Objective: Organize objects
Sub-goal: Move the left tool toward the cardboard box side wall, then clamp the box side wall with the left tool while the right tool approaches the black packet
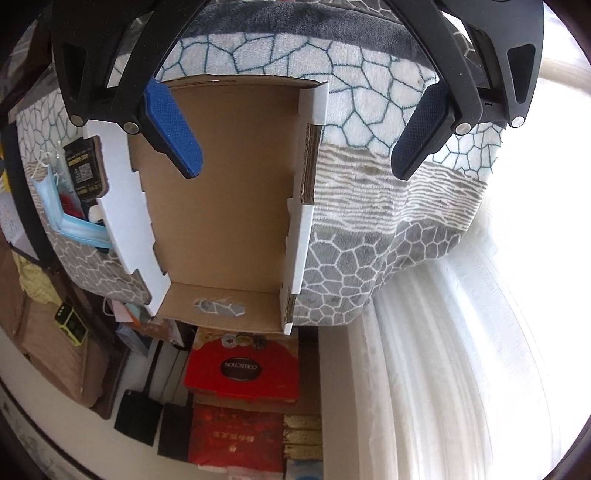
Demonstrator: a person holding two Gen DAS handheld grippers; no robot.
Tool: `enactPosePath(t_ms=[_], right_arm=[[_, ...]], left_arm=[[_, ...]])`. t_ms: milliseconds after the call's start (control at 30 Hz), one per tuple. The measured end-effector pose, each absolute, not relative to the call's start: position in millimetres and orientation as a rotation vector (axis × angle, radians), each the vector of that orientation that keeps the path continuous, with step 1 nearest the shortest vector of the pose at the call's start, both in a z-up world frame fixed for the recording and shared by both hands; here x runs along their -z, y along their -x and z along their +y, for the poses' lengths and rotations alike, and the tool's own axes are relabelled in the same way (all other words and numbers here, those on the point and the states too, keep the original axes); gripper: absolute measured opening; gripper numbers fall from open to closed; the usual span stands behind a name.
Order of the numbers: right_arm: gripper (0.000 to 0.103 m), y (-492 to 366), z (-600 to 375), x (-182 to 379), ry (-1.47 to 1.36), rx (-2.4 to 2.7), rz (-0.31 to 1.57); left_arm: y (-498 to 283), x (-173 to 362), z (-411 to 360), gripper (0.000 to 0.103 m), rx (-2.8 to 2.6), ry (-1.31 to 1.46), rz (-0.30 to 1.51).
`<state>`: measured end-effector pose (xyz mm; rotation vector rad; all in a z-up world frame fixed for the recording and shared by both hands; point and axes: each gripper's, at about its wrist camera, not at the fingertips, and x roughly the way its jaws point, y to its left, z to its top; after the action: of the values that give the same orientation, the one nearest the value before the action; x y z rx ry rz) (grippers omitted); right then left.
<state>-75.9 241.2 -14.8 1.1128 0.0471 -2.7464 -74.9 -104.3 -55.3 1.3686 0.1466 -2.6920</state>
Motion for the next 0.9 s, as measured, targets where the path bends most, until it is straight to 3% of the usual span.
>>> enactPosePath(t_ms=[67, 167, 200, 367, 533, 767, 900], right_arm=[[0.101, 81.1, 244.4, 16.2, -1.125, 2.738, 0.050], [0.091, 89.5, 250.7, 19.9, -1.163, 2.699, 0.007], [0.091, 92.3, 253.2, 21.0, -1.175, 2.695, -0.002], [0.091, 100.2, 263.7, 24.2, -1.194, 2.694, -0.015], [0.091, 102.7, 270.5, 27.7, -1.206, 2.707, -0.015], [0.091, 103.5, 275.1, 33.9, -1.236, 2.698, -0.047], [0.091, 103.5, 273.9, 34.6, -1.239, 2.690, -0.052]], left_arm=[[77.9, 65.3, -111.2, 0.092, 2.677, -1.416, 0.185], [80.9, 77.3, -115.7, 0.089, 2.673, -1.472, 0.213], [82.8, 79.9, -116.4, 0.088, 2.669, -1.483, 0.209], [87.5, 94.7, -114.4, 0.062, 2.649, -1.549, 0.182], [89.8, 105.5, -114.3, 0.052, 2.643, -1.564, 0.135], [91.4, 103.1, -115.4, 0.019, 2.684, -1.580, 0.054], [86.1, 99.2, -115.9, 0.013, 2.724, -1.581, 0.058]])
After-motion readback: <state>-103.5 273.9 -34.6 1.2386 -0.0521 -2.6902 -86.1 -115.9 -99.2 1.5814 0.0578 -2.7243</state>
